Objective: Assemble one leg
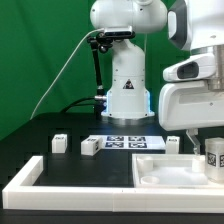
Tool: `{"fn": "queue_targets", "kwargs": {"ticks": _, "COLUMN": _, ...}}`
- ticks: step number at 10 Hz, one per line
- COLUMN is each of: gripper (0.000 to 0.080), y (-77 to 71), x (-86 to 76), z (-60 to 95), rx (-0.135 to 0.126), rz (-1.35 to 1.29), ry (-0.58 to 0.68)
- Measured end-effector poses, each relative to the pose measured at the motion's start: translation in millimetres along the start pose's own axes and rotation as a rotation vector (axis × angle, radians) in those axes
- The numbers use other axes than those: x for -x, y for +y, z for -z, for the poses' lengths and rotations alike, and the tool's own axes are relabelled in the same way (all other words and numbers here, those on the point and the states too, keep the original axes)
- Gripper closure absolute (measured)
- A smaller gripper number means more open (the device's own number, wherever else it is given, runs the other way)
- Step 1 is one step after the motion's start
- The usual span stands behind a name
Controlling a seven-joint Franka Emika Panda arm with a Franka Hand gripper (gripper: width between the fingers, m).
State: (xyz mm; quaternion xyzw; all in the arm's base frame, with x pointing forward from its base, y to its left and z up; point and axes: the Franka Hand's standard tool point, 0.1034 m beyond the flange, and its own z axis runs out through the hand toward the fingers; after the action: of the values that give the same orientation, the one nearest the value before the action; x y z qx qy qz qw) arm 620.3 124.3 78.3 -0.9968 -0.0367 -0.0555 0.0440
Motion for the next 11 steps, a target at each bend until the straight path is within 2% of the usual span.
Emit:
{"fn": "queue_targets", "kwargs": {"ticks": 2, "gripper": 0.0151, "y": 4.2, "x": 1.6, "z": -2.3, "rx": 0.002, "rz": 0.076, "ry": -0.011}}
{"fn": "queue_targets", "kwargs": {"ticks": 3, "gripper": 0.0259, "y": 3.8, "x": 1.6, "z": -2.2, "rx": 0.002, "rz": 0.077, "ry": -0.011}}
{"fn": "queue_targets", "kwargs": {"ticks": 4, "gripper": 0.0259, "y": 3.8, "x": 1.6, "z": -2.2, "rx": 0.001, "rz": 0.077, "ry": -0.011}}
{"fn": "queue_targets", "kwargs": {"ticks": 6, "gripper": 0.0509, "y": 4.8, "x": 1.4, "z": -2.2, "rx": 0.002, "rz": 0.075, "ry": -0.010}}
{"fn": "queue_targets", "kwargs": {"ticks": 8, "gripper": 0.0509, "y": 5.4, "x": 1.5, "z": -2.3, "rx": 0.001, "rz": 0.071, "ry": -0.011}}
{"fn": "queue_targets", "kwargs": {"ticks": 9, "gripper": 0.0509, "y": 8.3, "x": 3.3, "z": -2.8, "rx": -0.016, "rz": 0.005, "ry": -0.058}}
{"fn": "queue_targets", "kwargs": {"ticks": 11, "gripper": 0.0509, "y": 10.0, "x": 1.6, "z": -3.3, "rx": -0.027, "rz": -0.226, "ry": -0.069}}
